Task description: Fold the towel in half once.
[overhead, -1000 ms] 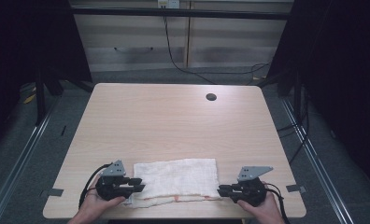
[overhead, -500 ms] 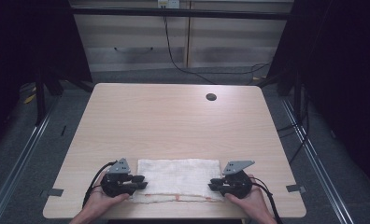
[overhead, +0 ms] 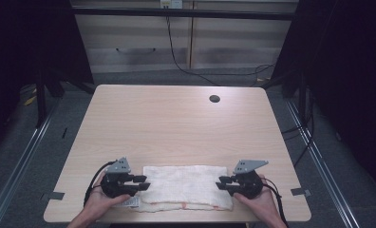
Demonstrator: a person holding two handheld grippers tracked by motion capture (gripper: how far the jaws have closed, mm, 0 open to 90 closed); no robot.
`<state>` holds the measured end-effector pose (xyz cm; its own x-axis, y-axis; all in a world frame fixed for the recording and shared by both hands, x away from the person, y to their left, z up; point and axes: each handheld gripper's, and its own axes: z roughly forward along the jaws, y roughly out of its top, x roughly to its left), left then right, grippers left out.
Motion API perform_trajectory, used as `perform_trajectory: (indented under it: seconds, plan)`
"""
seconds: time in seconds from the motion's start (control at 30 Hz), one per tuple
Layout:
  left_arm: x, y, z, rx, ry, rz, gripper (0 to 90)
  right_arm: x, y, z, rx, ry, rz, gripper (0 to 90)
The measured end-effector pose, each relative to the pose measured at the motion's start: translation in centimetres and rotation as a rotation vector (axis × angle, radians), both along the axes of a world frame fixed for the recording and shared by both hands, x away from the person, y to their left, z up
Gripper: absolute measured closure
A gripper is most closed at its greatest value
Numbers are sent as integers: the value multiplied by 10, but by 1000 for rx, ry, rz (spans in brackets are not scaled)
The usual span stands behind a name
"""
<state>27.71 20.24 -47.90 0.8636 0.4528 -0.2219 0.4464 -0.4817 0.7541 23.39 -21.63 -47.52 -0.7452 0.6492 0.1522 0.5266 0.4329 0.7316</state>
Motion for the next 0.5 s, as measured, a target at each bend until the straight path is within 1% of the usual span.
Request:
perform_trajectory:
  seconds: [0.03,0.07,0.1,0.13,0.17,0.2,0.23,0.27,0.3,0.33,0.37,0.4,0.43,0.47,0.5]
  plan:
    - [7,1,3,-1,-5,15,645,5,-1,3,0,-4,-8,717]
    - [13,3,5,-9,-7,30,644,14,-3,6,5,-16,-24,717]
    - [19,4,6,-17,-2,38,644,21,-4,8,6,-20,-33,715]
    - [24,4,6,-17,-6,51,643,28,-5,9,6,-20,-44,714]
    - [28,5,6,-27,-2,58,640,34,-6,10,-8,-23,-50,715]
    - [34,5,5,-33,13,66,640,39,-6,9,-14,-20,-49,716]
    - [39,5,4,-26,14,72,638,44,-7,8,-26,-19,-52,716]
    - [44,4,3,-29,20,75,637,49,-8,6,-26,-10,-56,716]
    - [47,4,2,-38,25,86,633,52,-9,3,-21,2,-54,716]
    - [49,3,0,-45,34,87,631,54,-11,0,-20,8,-56,713]
    - [50,3,-2,-35,35,95,630,56,-13,-3,-16,19,-67,704]
    - [49,3,-4,-30,29,108,628,57,-15,-7,-11,26,-72,691]
    - [48,4,-5,-37,23,111,628,57,-17,-10,-17,33,-85,667]
    - [47,4,-6,-45,27,110,629,57,-18,-12,-23,37,-93,656]
    - [46,5,-5,-41,27,104,628,57,-18,-15,-21,44,-90,653]
